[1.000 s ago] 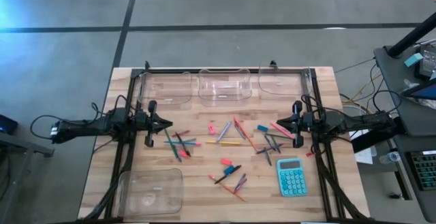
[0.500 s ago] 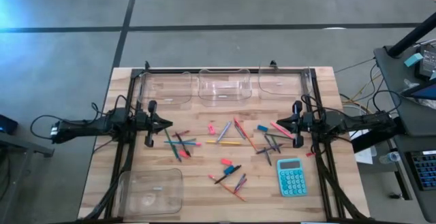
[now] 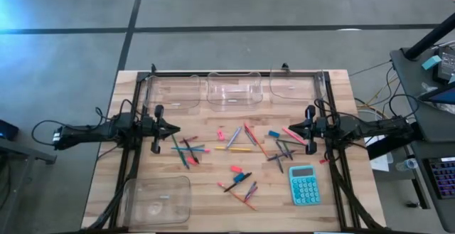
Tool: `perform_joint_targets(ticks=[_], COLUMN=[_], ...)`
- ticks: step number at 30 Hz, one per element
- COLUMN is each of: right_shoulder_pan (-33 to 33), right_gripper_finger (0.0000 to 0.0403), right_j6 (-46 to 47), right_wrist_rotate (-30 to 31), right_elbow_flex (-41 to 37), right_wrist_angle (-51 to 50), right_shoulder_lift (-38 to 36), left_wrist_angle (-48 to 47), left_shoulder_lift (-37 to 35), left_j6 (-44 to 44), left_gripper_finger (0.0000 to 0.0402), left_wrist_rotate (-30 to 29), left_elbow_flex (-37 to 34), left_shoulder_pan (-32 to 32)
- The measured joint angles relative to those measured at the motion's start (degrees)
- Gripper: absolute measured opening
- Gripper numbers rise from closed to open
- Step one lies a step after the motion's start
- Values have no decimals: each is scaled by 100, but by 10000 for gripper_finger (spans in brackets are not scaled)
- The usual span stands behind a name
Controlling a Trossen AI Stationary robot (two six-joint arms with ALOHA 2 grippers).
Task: Sort crayons/erasers/pens/pencils in bins
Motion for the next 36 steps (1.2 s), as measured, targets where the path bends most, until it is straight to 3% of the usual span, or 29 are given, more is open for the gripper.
perform_joint_targets(ticks=[16, 36], right_shoulder_pan=[0, 2], right_gripper_finger=[9, 9], right_j6=[0, -2], right_wrist_rotate=[-1, 0], right_elbow_flex=[0, -1], right_wrist_angle=[-1, -1], right_shoulder_lift=[0, 0], left_wrist_angle=[32, 923], left_shoulder_lift=[2, 2], left_j6=[0, -1], left_gripper_finger=[12, 12], left_wrist_rotate=[2, 0], left_elbow_flex=[0, 0], left_shoulder_pan=[1, -1])
